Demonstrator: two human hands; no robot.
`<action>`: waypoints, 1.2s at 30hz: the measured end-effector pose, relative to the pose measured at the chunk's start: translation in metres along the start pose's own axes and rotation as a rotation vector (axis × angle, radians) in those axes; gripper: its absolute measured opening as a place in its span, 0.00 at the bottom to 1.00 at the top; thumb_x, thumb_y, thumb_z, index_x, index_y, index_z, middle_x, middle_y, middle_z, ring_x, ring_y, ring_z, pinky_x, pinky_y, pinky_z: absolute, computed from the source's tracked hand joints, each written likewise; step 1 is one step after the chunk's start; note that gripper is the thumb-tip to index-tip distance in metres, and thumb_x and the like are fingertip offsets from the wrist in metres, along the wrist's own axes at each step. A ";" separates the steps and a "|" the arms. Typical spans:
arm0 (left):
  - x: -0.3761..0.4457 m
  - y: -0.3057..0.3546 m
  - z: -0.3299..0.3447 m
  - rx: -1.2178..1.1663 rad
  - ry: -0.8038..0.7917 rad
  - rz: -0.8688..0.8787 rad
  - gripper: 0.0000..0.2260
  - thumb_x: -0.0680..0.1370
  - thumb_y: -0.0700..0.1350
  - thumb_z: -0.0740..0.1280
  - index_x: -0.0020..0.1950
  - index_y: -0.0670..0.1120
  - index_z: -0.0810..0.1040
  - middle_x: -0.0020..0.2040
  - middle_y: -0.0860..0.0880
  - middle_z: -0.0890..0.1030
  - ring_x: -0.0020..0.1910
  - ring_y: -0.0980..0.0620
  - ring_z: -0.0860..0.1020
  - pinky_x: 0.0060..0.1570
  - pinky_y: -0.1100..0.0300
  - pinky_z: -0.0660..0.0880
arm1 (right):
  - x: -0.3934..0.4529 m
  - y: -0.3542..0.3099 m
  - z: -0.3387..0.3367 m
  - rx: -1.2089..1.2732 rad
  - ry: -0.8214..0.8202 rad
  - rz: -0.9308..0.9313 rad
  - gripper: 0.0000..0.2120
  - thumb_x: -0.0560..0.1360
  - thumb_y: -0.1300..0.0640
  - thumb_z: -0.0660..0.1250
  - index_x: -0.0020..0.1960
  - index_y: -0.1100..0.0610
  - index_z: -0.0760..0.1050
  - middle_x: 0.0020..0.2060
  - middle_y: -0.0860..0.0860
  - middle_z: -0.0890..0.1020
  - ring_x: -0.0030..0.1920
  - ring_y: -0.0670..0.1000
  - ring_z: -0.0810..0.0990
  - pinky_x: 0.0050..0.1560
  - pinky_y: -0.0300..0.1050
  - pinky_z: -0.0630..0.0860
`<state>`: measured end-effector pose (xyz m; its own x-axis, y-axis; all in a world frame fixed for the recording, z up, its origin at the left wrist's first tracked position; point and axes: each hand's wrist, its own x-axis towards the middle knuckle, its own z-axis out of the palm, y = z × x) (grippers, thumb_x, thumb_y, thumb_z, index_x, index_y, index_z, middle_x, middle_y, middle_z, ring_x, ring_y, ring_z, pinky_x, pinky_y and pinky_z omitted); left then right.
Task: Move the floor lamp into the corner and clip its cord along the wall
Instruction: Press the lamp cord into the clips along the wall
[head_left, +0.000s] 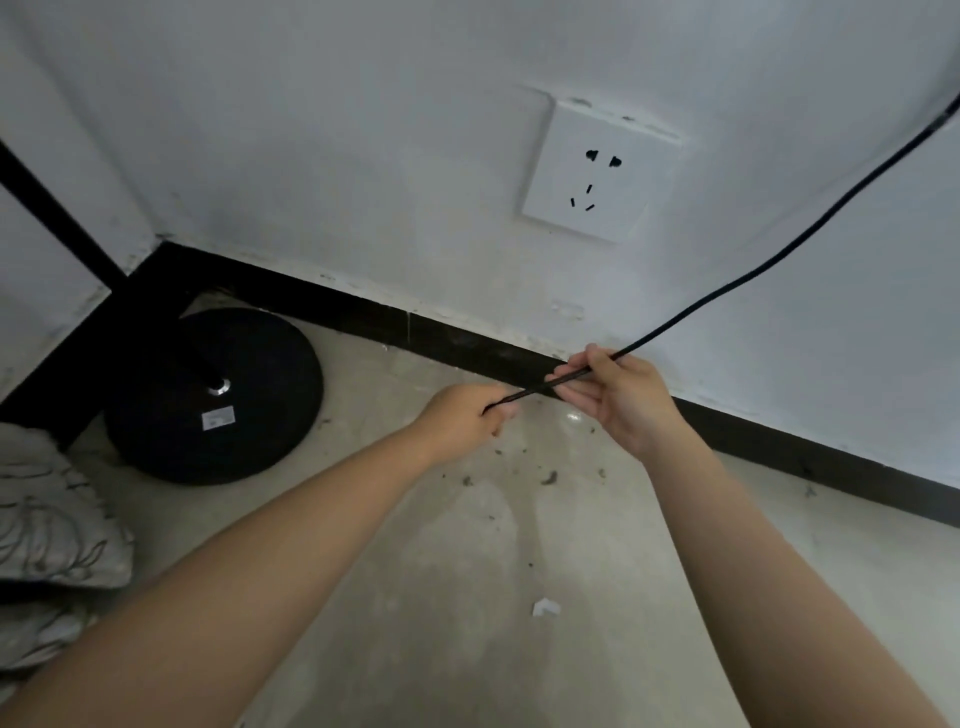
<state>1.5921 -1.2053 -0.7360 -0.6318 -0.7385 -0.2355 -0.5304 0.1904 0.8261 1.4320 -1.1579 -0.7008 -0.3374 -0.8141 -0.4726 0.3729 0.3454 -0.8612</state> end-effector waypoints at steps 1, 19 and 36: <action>-0.001 -0.001 -0.001 -0.015 0.024 0.012 0.09 0.79 0.40 0.60 0.40 0.43 0.76 0.28 0.51 0.71 0.29 0.53 0.68 0.28 0.68 0.63 | 0.000 -0.001 0.003 -0.129 0.038 -0.017 0.14 0.77 0.58 0.59 0.36 0.61 0.73 0.25 0.53 0.82 0.26 0.47 0.83 0.28 0.36 0.81; 0.039 0.012 -0.021 0.221 0.309 0.139 0.08 0.77 0.39 0.62 0.52 0.41 0.79 0.46 0.39 0.83 0.46 0.42 0.78 0.40 0.60 0.67 | 0.040 -0.021 0.014 -0.082 0.353 -0.185 0.13 0.74 0.64 0.63 0.31 0.59 0.72 0.30 0.54 0.77 0.24 0.44 0.80 0.22 0.31 0.75; 0.063 0.002 -0.010 0.297 0.427 0.009 0.10 0.76 0.34 0.59 0.51 0.39 0.79 0.48 0.38 0.82 0.46 0.41 0.78 0.47 0.52 0.78 | 0.055 -0.001 0.019 -0.346 0.435 -0.244 0.16 0.77 0.59 0.59 0.30 0.53 0.70 0.29 0.50 0.76 0.24 0.46 0.77 0.20 0.31 0.74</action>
<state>1.5568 -1.2575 -0.7440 -0.3828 -0.9223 0.0522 -0.7025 0.3274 0.6319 1.4296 -1.2121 -0.7224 -0.7270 -0.6491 -0.2238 -0.0382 0.3637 -0.9307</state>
